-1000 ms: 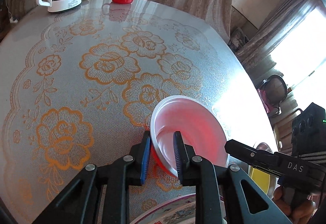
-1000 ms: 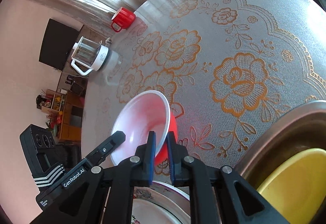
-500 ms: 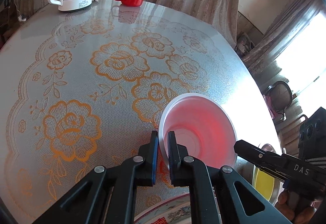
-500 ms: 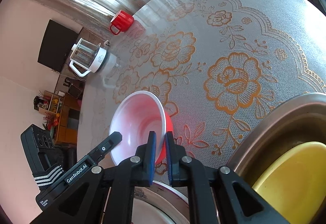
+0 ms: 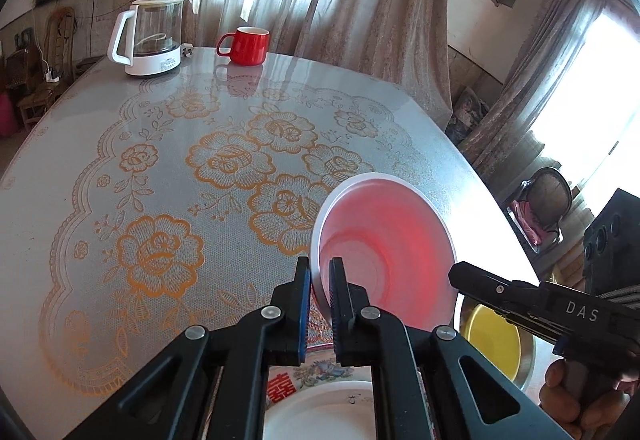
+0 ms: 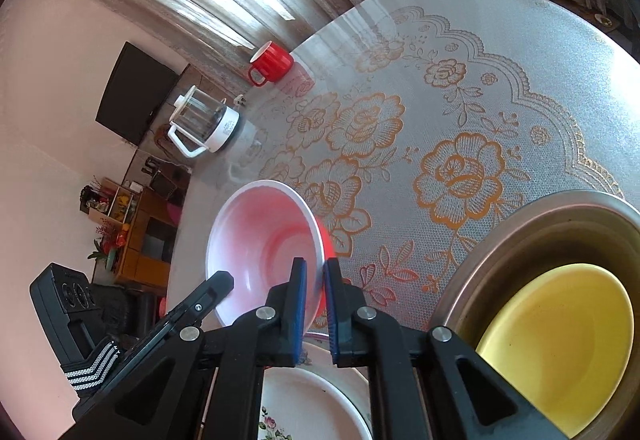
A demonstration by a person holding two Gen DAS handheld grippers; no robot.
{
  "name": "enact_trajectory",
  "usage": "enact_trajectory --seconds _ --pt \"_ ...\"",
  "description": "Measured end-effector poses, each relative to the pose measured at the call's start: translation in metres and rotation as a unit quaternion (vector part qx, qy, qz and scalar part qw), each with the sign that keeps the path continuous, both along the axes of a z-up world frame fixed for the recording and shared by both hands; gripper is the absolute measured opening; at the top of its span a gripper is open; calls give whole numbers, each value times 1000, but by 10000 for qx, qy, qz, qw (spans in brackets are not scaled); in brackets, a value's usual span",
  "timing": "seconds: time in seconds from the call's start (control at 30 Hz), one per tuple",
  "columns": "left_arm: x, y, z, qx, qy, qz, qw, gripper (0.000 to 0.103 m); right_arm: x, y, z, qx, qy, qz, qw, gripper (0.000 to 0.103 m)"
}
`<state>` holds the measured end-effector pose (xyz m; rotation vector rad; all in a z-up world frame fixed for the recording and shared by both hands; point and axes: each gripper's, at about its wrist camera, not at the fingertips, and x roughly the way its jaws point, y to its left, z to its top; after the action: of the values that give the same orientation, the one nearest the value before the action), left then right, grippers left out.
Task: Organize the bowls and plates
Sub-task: 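Lift the red bowl and carry it over the steel bowl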
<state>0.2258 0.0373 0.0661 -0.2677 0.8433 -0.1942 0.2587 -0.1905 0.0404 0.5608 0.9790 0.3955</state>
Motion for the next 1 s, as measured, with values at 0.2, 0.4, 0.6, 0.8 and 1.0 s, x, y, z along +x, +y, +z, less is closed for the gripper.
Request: enact_trajectory --seconds 0.2,0.4,0.6,0.8,1.0 --pt "-21 -11 14 76 -235 -133 9996 9 -20 -8 12 -63 -233 -43 9997 8" --pt "-39 -20 18 47 -354 -223 9991 9 -41 -17 20 -111 -409 -111 9990 8" --pt "-54 -31 18 100 -430 -344 9984 9 -57 -25 23 -146 -515 -167 9984 8" --pt "-67 -45 16 99 -432 -540 9976 9 -76 -34 19 -216 -578 -249 9978 8" --pt "-76 -61 14 21 -410 -818 9958 9 -96 -52 17 -201 -635 -439 9968 8"
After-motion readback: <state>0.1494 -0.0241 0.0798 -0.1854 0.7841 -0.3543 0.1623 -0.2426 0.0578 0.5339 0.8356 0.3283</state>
